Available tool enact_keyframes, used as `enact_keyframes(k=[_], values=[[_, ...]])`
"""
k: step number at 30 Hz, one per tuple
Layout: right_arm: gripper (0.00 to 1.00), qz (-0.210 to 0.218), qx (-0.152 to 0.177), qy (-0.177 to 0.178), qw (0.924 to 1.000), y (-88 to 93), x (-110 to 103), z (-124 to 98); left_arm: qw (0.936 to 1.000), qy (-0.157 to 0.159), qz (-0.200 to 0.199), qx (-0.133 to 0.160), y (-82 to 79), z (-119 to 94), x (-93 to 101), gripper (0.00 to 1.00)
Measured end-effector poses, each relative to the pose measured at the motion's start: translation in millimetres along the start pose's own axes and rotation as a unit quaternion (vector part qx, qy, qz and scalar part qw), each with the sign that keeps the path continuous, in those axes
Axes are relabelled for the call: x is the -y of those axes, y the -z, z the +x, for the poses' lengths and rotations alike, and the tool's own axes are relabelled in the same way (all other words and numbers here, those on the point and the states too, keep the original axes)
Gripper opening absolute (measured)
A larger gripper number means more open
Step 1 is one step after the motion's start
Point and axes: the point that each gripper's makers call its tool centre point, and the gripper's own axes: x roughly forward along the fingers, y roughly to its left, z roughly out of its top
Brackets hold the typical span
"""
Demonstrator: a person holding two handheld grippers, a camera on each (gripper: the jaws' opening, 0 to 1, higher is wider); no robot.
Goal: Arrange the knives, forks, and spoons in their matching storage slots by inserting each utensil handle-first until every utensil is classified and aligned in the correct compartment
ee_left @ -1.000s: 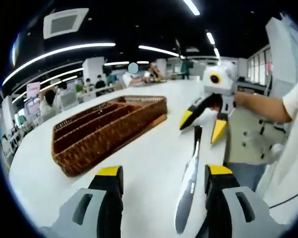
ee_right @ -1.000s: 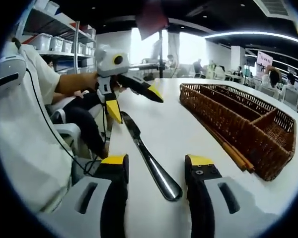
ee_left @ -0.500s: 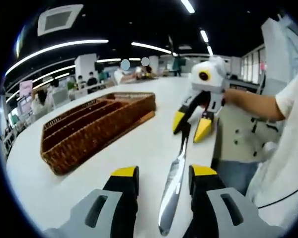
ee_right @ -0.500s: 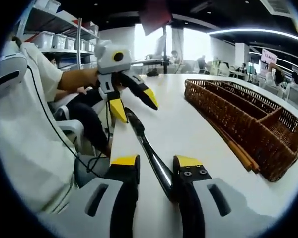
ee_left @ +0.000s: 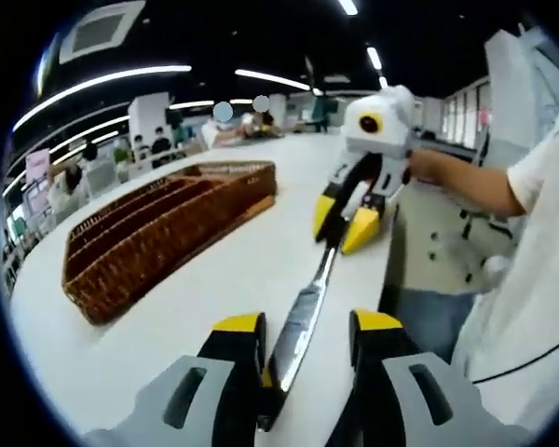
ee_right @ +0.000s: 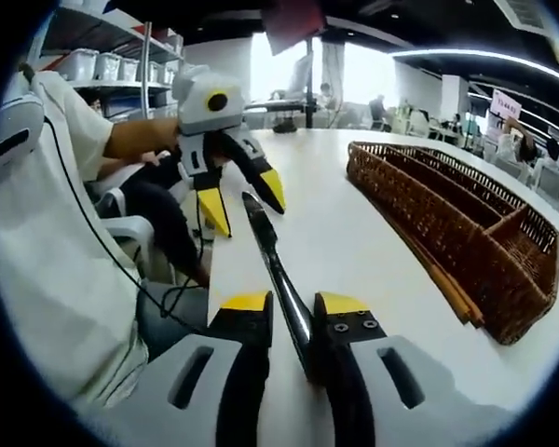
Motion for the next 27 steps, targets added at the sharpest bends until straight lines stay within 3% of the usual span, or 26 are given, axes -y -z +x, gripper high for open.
enact_keyframes(k=[4, 8, 15, 21, 27], values=[[0.15, -0.003, -0.004, 0.002, 1.0000, -0.5, 1.5, 0.7, 0.9999, 0.008, 0.001, -0.014, 2.9, -1.0, -12.4, 0.35], [0.15, 0.001, -0.004, 0.003, 1.0000, -0.1, 2.5, 0.3, 0.9998, 0.006, 0.004, -0.021, 2.0, 1.1, -7.9, 0.35], [0.13, -0.002, -0.009, -0.003, 1.0000, -0.4, 3.1, 0.8, 0.9993, 0.022, -0.004, -0.031, 3.5, -2.4, -21.0, 0.31], [0.12, 0.009, -0.015, 0.001, 0.9998, -1.1, 2.4, 2.2, 0.9954, 0.036, 0.008, -0.088, 6.7, -4.5, -35.2, 0.27], [0.11, 0.004, -0.026, 0.006, 0.9996, -0.6, 3.8, 2.4, 0.9905, 0.055, 0.011, -0.126, 4.5, -1.2, -42.0, 0.26]])
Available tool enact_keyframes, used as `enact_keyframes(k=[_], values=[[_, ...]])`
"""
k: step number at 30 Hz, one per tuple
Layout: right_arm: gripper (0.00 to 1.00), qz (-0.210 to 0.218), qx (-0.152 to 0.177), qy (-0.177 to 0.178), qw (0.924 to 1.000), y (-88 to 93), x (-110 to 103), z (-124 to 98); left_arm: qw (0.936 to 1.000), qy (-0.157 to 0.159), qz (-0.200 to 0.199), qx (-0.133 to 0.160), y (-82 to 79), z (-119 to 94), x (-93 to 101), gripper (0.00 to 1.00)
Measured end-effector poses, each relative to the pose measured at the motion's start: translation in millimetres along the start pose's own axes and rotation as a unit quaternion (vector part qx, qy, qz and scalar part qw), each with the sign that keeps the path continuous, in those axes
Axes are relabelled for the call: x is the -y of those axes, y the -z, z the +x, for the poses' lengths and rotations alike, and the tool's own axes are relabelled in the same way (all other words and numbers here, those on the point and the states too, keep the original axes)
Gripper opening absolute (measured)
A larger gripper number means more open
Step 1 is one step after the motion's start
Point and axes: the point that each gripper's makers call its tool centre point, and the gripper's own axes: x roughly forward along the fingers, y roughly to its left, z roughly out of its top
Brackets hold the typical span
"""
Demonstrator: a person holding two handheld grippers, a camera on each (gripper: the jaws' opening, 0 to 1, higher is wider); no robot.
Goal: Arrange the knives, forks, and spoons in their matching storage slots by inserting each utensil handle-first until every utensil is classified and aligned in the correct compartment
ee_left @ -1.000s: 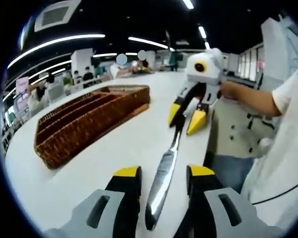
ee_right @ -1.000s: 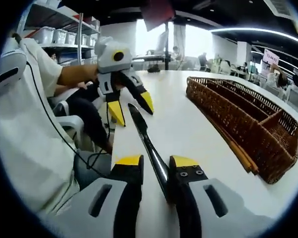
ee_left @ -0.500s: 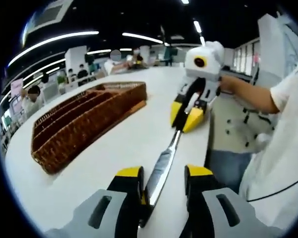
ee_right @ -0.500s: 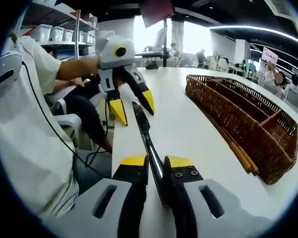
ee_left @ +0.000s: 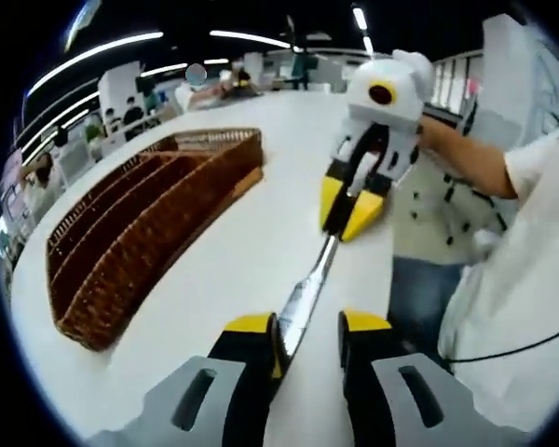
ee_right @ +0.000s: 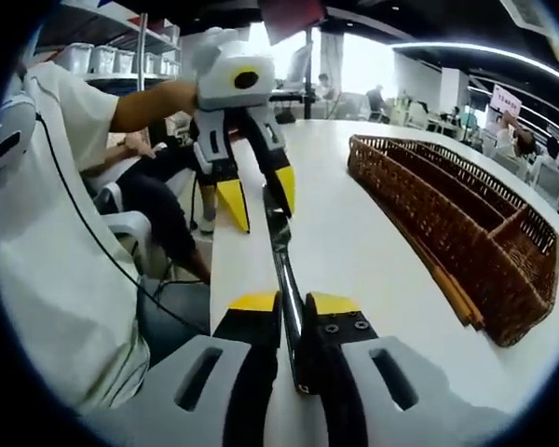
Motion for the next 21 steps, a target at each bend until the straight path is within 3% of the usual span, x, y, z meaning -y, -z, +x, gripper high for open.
enact_keyframes(k=[5, 7, 17, 21], values=[[0.11, 0.001, -0.002, 0.000, 1.0000, 0.3, -0.6, -0.1, 0.9993, 0.012, 0.014, -0.032, 0.8, 1.9, -2.6, 0.23], [0.11, 0.001, -0.003, 0.000, 1.0000, 0.3, -0.2, -0.2, 0.9976, 0.025, 0.041, -0.049, 2.2, 2.4, 1.4, 0.23], [0.11, -0.001, -0.011, 0.001, 0.9999, 0.5, -0.7, -0.6, 0.9899, 0.036, 0.056, -0.125, 1.2, 6.0, 1.3, 0.16], [0.11, 0.000, -0.013, -0.002, 0.9999, 0.3, -1.3, -0.3, 0.9869, 0.041, 0.067, -0.141, 1.9, 7.6, 0.8, 0.13]])
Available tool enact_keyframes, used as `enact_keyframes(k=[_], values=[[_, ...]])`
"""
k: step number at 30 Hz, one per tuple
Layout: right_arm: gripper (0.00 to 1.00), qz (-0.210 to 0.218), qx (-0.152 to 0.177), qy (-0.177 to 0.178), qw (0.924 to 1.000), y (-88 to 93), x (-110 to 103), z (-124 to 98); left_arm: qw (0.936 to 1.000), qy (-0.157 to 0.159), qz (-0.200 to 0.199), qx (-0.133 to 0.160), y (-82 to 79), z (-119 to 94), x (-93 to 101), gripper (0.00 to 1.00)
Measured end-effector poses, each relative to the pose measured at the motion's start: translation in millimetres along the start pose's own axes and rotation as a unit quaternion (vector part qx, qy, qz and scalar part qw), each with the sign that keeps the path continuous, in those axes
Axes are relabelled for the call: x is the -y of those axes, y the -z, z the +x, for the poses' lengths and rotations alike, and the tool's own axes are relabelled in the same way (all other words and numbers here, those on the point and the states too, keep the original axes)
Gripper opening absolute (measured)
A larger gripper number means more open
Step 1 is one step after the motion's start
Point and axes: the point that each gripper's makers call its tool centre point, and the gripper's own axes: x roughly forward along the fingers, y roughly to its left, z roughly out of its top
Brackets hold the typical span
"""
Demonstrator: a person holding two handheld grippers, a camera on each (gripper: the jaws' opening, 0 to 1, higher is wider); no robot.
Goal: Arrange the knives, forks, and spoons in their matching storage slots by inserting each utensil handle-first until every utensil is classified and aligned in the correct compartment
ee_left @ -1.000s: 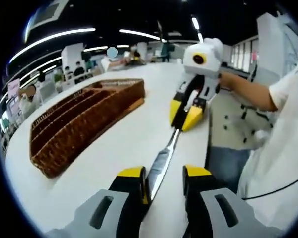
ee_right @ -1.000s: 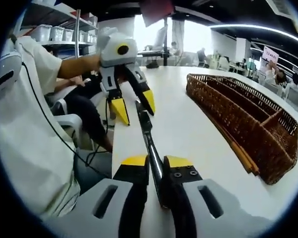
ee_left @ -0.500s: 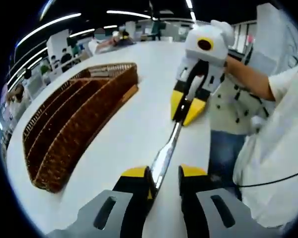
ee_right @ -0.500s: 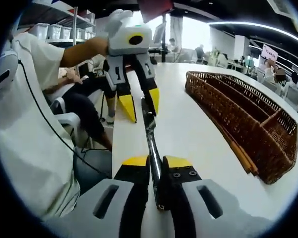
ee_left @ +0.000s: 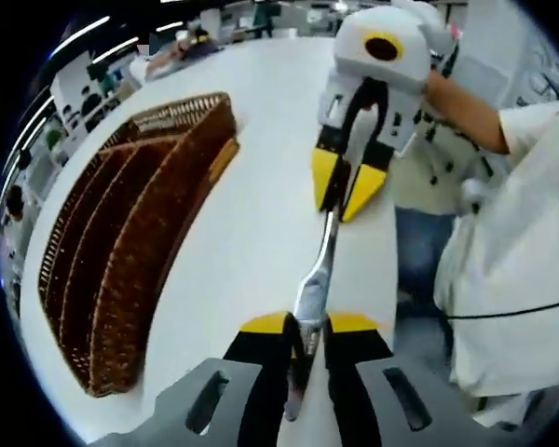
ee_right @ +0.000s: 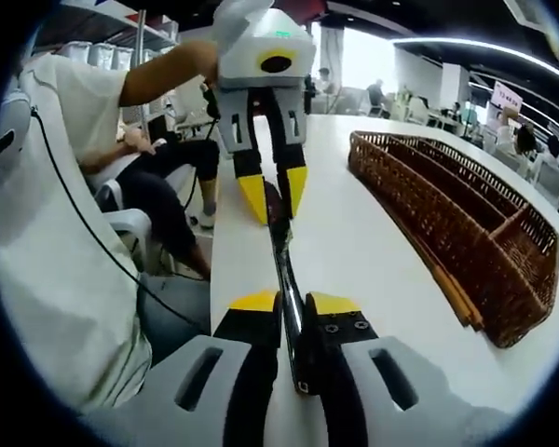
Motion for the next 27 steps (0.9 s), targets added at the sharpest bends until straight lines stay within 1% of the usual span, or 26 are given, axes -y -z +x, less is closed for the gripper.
enact_keyframes(k=[3, 10, 11, 13, 15, 17, 18, 20, 21, 23, 24, 26, 27], values=[[0.11, -0.001, -0.003, -0.002, 1.0000, -0.3, -0.4, 0.6, 0.9999, 0.003, 0.012, -0.007, -0.2, 0.2, 2.5, 0.12], [0.10, -0.002, -0.012, -0.015, 0.9998, -3.9, -1.3, 6.7, 0.9997, 0.011, 0.004, -0.022, 0.0, 1.7, 3.9, 0.12], [0.10, -0.002, -0.015, -0.017, 0.9997, -4.4, -1.6, 7.4, 0.9994, 0.014, 0.003, -0.031, 0.2, 2.2, 5.0, 0.12], [0.10, 0.000, -0.018, -0.019, 0.9997, -4.5, -3.7, 7.8, 0.9992, 0.015, 0.007, -0.037, 0.4, 2.5, 6.2, 0.12], [0.10, 0.002, -0.017, -0.018, 0.9997, -4.3, -3.9, 7.8, 0.9990, 0.010, 0.020, -0.039, 0.9, 2.7, 8.6, 0.12], [0.10, 0.004, -0.013, -0.017, 0.9998, -4.1, -5.0, 7.8, 0.9988, -0.003, 0.036, -0.033, 0.7, 2.4, 10.1, 0.12], [0.10, 0.002, -0.009, -0.015, 0.9998, -3.8, -6.1, 7.6, 0.9980, -0.021, 0.053, -0.027, -0.9, 1.9, 9.4, 0.12], [0.10, -0.001, -0.003, -0.014, 0.9999, -3.8, -7.2, 7.6, 0.9929, -0.049, 0.106, -0.019, -4.5, -0.3, -4.2, 0.12], [0.11, -0.003, -0.001, -0.015, 0.9999, -4.5, -7.3, 7.8, 0.9904, -0.061, 0.123, -0.016, -5.2, -2.1, 0.3, 0.12], [0.11, -0.006, 0.000, -0.016, 0.9999, -5.2, -7.4, 8.4, 0.9864, -0.081, 0.142, -0.014, -7.0, -3.3, 1.0, 0.12], [0.11, -0.008, 0.000, -0.017, 0.9998, -5.5, -7.5, 8.9, 0.9834, -0.095, 0.154, -0.011, -9.1, -4.1, -1.5, 0.12], [0.12, -0.012, 0.001, -0.016, 0.9998, -6.8, -7.4, 10.7, 0.9770, -0.113, 0.181, -0.006, -10.1, -2.3, 2.5, 0.12], [0.12, -0.011, 0.001, -0.016, 0.9998, -6.9, -7.5, 10.9, 0.9760, -0.113, 0.186, -0.006, -10.3, -2.1, 3.0, 0.12]])
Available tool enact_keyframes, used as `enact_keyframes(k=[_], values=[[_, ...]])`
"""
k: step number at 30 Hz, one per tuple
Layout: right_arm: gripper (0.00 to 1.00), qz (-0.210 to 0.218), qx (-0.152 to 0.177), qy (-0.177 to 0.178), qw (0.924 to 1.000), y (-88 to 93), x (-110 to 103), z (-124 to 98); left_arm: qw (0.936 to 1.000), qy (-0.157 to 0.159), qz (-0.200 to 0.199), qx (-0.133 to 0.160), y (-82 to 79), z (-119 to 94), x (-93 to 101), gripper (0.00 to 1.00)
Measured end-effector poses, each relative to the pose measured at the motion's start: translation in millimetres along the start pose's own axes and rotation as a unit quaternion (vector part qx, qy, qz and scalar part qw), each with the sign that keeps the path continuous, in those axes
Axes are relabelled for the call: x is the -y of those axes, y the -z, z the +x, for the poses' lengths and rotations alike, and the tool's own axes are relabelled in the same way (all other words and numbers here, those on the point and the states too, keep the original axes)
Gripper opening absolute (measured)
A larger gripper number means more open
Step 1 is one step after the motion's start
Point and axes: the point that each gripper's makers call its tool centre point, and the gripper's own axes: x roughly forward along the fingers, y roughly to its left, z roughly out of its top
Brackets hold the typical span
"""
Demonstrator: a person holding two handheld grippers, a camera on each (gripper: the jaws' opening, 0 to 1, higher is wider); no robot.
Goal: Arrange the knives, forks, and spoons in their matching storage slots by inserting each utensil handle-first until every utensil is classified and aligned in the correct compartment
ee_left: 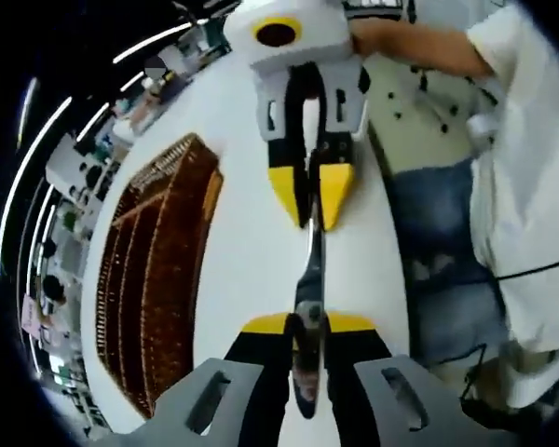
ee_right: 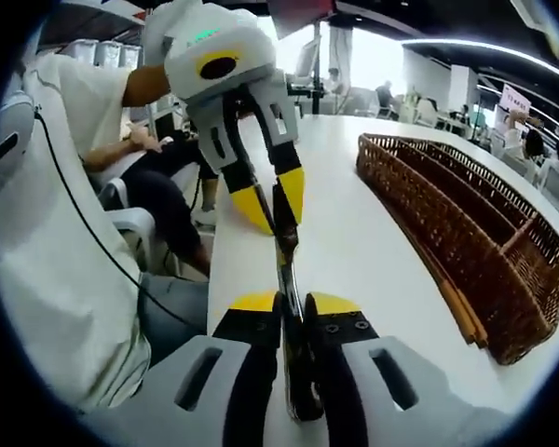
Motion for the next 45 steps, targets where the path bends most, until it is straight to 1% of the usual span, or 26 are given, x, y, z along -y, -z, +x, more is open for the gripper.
enact_keyframes(k=[1, 4, 6, 7, 8, 10, 15, 18, 21, 23, 24, 27, 30, 31, 34, 36, 37, 38, 39, 40, 41, 42, 43, 45], values=[[0.12, 0.001, -0.001, -0.003, 1.0000, -0.5, 0.1, 0.5, 0.9999, 0.005, -0.011, -0.004, 1.5, 0.0, 2.3, 0.12], [0.11, 0.005, -0.017, -0.013, 0.9998, -0.1, -0.5, 0.3, 1.0000, 0.000, -0.007, -0.002, 2.0, 0.2, -0.6, 0.12], [0.09, 0.007, -0.027, -0.020, 0.9994, -0.4, -2.4, 1.3, 1.0000, -0.007, -0.005, 0.001, 2.0, 0.5, -1.7, 0.12], [0.09, -0.010, -0.033, -0.024, 0.9991, -1.4, 1.5, 1.1, 0.9999, -0.011, -0.004, 0.003, 2.2, 0.3, -2.1, 0.12], [0.09, -0.007, -0.034, -0.023, 0.9991, -1.5, 1.7, 0.9, 0.9999, -0.013, -0.004, 0.006, 2.6, 0.0, -2.4, 0.12], [0.08, -0.016, -0.037, -0.024, 0.9989, -1.5, 0.1, 1.1, 0.9998, -0.016, -0.002, 0.011, 3.5, 1.4, -4.3, 0.12], [0.08, -0.046, -0.032, -0.011, 0.9984, -1.5, -4.2, 0.4, 0.9996, -0.018, -0.004, 0.020, 2.3, 2.1, -5.3, 0.12], [0.08, -0.053, -0.029, -0.003, 0.9982, -1.5, -5.1, -0.1, 0.9994, -0.023, 0.006, 0.026, 1.9, 2.5, -6.2, 0.12], [0.07, -0.060, -0.031, 0.004, 0.9977, -2.2, -3.7, -0.2, 0.9993, -0.019, 0.004, 0.031, 1.8, 1.8, -6.8, 0.12], [0.07, -0.059, -0.032, 0.003, 0.9978, -2.1, -4.1, -0.2, 0.9992, -0.009, 0.001, 0.039, 1.5, 1.9, -7.1, 0.12], [0.07, -0.064, -0.033, 0.005, 0.9974, -2.3, -4.6, -0.3, 0.9990, 0.000, -0.015, 0.042, 1.6, 2.2, -6.7, 0.12], [0.07, -0.073, -0.035, 0.010, 0.9966, -2.7, -4.9, -0.7, 0.9982, 0.015, -0.035, 0.047, 2.5, 3.1, -8.8, 0.13], [0.07, -0.084, -0.038, 0.019, 0.9956, -2.5, -6.6, -0.9, 0.9952, 0.047, -0.070, 0.051, 4.3, 5.4, -10.1, 0.13], [0.07, -0.090, -0.041, 0.022, 0.9949, -2.7, -6.8, -0.9, 0.9932, 0.059, -0.086, 0.051, 4.8, 6.2, -10.2, 0.13], [0.07, -0.096, -0.044, 0.027, 0.9940, -2.6, -6.9, -1.1, 0.9902, 0.081, -0.102, 0.051, 5.1, 8.5, -12.0, 0.14], [0.07, -0.106, -0.047, 0.031, 0.9928, -2.0, -4.8, -1.8, 0.9852, 0.107, -0.127, 0.044, 6.1, 9.5, -11.2, 0.14], [0.07, -0.109, -0.048, 0.033, 0.9923, -2.3, -5.9, -1.7, 0.9834, 0.117, -0.132, 0.042, 6.2, 10.1, -11.1, 0.14], [0.07, -0.115, -0.051, 0.036, 0.9915, -2.4, -6.3, -1.9, 0.9802, 0.134, -0.141, 0.039, 6.3, 10.9, -10.8, 0.14], [0.07, -0.123, -0.051, 0.039, 0.9903, -3.0, -6.1, -1.7, 0.9728, 0.157, -0.168, 0.031, 7.4, 11.0, -8.6, 0.14], [0.07, -0.125, -0.053, 0.041, 0.9898, -2.6, -6.7, -1.9, 0.9664, 0.175, -0.183, 0.042, 2.6, 12.8, -8.7, 0.14], [0.07, -0.126, -0.054, 0.042, 0.9897, -2.6, -7.5, -1.6, 0.9621, 0.183, -0.198, 0.041, 2.5, 13.2, -8.9, 0.13], [0.07, -0.130, -0.057, 0.044, 0.9888, -2.6, -8.0, -1.6, 0.9498, 0.210, -0.228, 0.043, 0.9, 14.1, -11.5, 0.12], [0.07, -0.130, -0.057, 0.045, 0.9888, -2.9, -7.3, -1.4, 0.9464, 0.217, -0.236, 0.038, 1.9, 14.0, -11.3, 0.11], [0.07, -0.133, -0.059, 0.046, 0.9883, -3.0, -7.2, -0.8, 0.9239, 0.236, -0.300, 0.029, 0.9, 15.6, -9.8, 0.10]])
